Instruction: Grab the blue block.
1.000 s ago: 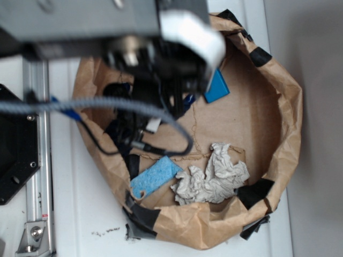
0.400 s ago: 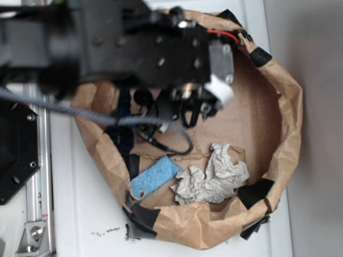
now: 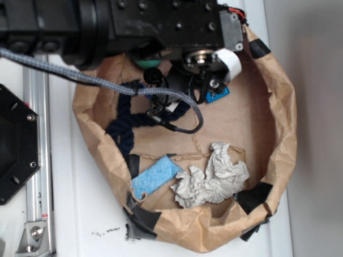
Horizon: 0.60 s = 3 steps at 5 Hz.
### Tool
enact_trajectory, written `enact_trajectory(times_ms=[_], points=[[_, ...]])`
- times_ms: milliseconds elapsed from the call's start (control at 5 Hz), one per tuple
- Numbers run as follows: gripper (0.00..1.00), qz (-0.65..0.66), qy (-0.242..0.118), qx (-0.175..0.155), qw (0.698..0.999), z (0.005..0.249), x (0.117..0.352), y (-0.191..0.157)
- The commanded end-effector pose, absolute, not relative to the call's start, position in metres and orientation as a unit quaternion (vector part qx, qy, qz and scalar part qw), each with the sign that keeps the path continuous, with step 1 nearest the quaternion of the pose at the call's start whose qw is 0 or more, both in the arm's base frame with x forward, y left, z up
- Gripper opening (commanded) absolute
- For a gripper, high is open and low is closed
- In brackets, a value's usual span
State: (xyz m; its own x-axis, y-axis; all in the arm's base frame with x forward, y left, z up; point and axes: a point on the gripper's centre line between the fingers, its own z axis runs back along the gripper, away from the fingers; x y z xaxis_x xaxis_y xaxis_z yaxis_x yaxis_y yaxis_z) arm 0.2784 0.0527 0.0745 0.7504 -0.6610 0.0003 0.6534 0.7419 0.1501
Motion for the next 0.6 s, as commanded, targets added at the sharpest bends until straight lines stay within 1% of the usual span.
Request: enact_trajectory(times_ms=[0, 200, 400], points=[[1.00, -0.381, -0.072, 0.101, 0.916, 0.089, 0.292, 0.057], [1.00, -0.409, -0.092, 0.116, 0.900, 0.085, 0.297, 0.058], [1.00, -0.428, -0.090, 0.109, 0.893, 0.074, 0.304, 0.059]])
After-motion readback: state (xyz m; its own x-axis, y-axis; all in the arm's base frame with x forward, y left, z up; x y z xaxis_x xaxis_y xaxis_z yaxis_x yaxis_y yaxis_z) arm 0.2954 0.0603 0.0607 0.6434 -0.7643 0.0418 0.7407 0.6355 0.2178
